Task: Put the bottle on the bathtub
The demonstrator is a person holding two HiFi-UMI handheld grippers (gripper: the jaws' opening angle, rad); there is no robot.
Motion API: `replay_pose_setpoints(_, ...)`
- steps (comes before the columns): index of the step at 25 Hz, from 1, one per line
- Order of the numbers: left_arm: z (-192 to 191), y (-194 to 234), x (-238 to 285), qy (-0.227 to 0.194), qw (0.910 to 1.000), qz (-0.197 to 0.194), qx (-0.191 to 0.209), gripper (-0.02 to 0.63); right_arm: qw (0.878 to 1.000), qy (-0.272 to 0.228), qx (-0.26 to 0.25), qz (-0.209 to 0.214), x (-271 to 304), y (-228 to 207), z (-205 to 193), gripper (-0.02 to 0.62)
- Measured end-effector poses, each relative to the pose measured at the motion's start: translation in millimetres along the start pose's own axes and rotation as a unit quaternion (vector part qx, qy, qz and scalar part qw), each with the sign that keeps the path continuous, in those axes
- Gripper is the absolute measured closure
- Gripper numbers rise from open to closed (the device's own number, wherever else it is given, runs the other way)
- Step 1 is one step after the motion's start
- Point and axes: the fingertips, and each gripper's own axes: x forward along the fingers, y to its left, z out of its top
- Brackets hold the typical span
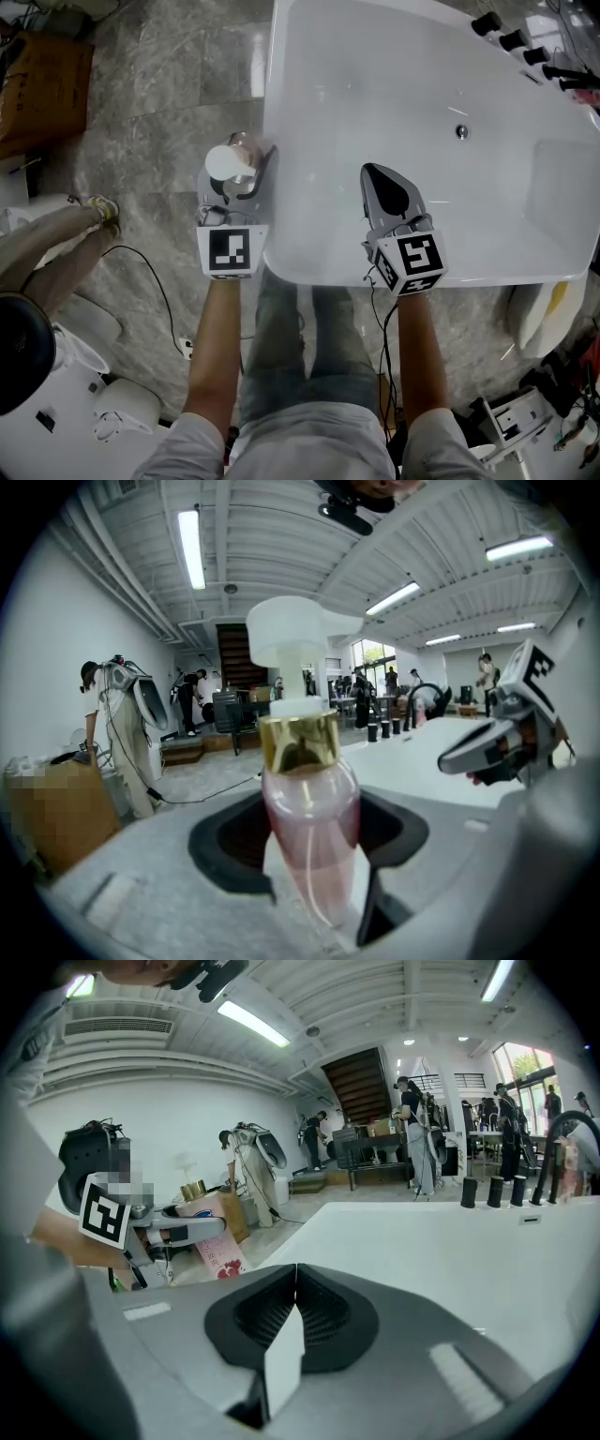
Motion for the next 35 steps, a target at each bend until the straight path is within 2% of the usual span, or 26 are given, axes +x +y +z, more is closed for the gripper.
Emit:
replay_pose_setpoints(3, -2.6, 0.0, -1.4, -0.001, 1.0000, 0.000, -0.002, 0.344, 1.000, 0.001, 0.000, 0.000, 0.7, 0.9, -1.8, 0.592)
replay_pose_setpoints(7, -5.3, 1.8, -1.2, 0.001, 1.0000, -0.002, 0.002, 0.341, 1.000, 0.003, 0.000, 0.001, 3.1, 1.1, -2.9, 0.592)
replay_pose_setpoints(15, -3.2, 3.1, -1.5, -0.001, 0.9999, -0.001, 0.010, 0.364, 1.000, 0.004, -0.001, 0.003, 6.1, 3.6, -2.6, 0.592)
replay_pose_setpoints(27, 4.5, 3.2, -5.2, -0.017, 0.9995, -0.009, 0.024, 0.324, 1.000, 0.005, -0.004, 0.005, 7.7, 9.4, -2.2, 0.592)
replay_pose_setpoints(35, 6.7, 1.8, -8.6, -0.011, 0.9993, -0.011, 0.033, 0.298, 1.000, 0.002, -0.005, 0.007, 4.1, 12.3, 1.1, 0.592)
